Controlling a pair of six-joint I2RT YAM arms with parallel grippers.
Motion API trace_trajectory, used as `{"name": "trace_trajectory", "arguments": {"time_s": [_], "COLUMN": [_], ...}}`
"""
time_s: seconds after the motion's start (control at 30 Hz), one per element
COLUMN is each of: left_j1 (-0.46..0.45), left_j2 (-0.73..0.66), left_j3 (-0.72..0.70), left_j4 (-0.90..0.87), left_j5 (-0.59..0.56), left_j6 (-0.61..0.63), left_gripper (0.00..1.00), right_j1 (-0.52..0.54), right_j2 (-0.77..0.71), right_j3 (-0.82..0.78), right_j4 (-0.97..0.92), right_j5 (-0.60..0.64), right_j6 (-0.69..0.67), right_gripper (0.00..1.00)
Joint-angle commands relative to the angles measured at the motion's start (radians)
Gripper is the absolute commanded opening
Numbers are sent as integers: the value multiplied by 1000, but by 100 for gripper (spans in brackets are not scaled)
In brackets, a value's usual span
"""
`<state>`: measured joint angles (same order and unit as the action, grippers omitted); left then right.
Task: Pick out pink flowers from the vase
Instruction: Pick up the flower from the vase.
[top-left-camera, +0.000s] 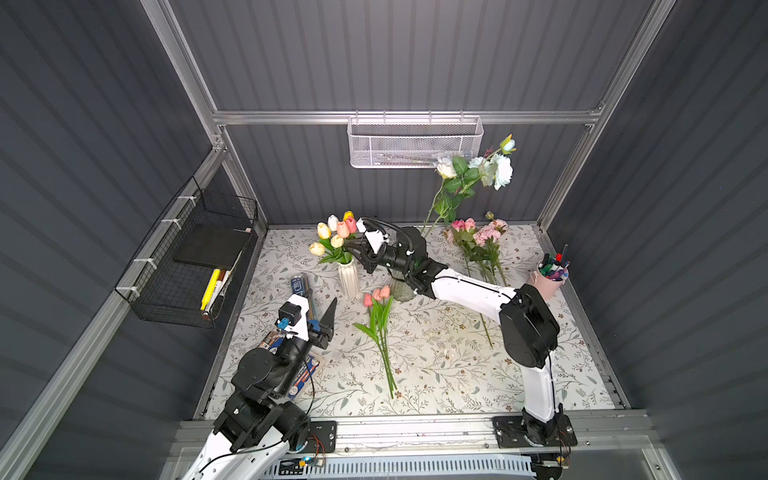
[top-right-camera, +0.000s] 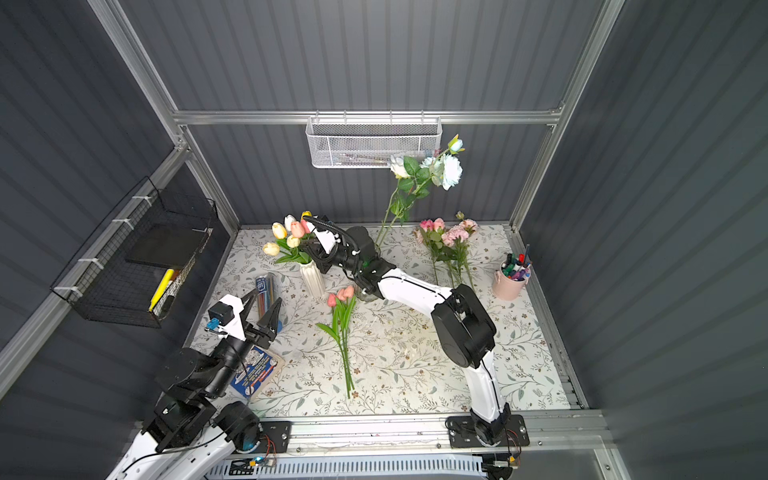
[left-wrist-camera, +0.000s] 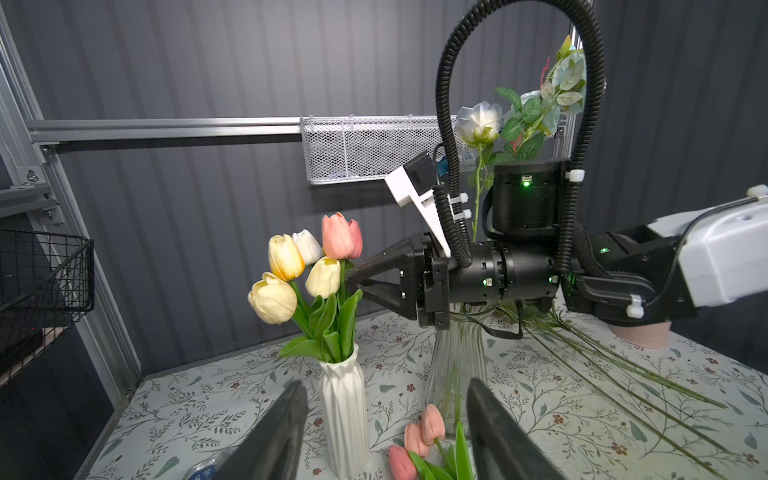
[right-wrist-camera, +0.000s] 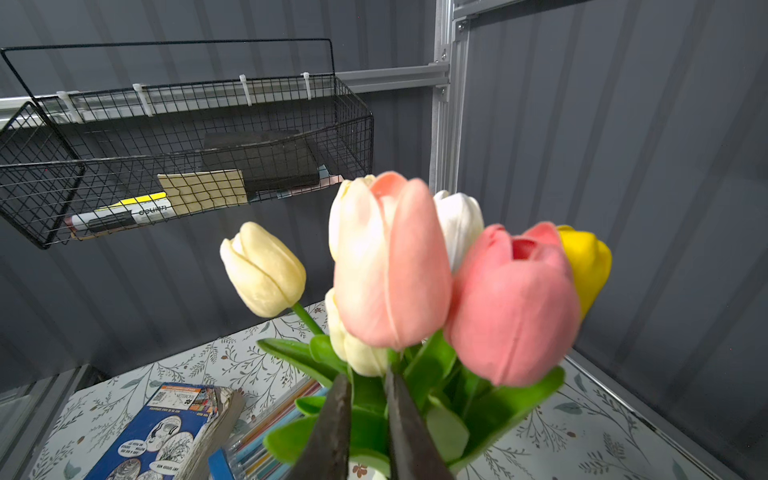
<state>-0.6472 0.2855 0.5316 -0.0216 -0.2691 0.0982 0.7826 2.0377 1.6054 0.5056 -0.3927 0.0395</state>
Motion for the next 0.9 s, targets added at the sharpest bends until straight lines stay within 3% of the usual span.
{"name": "trace_trajectory", "arguments": {"time_s": [0.0, 0.67, 0.87], "left_j1": [-5, -5, -5], "left_j2": [-10, -10, -10], "left_j3": [-5, -7, -8], "left_j4": [22, 26, 26], "left_j5": [11, 24, 27], "left_j6": [15, 16, 15], "left_gripper": [63, 64, 64], "right_j1": [5, 0, -2], "right_j2": [18, 72, 75], "right_j3": [47, 114, 116], "right_j4": [-11, -81, -105], "right_j5": [14, 67, 68], "right_j6": [-24, -26, -41], "right_gripper": [22, 22, 28]}}
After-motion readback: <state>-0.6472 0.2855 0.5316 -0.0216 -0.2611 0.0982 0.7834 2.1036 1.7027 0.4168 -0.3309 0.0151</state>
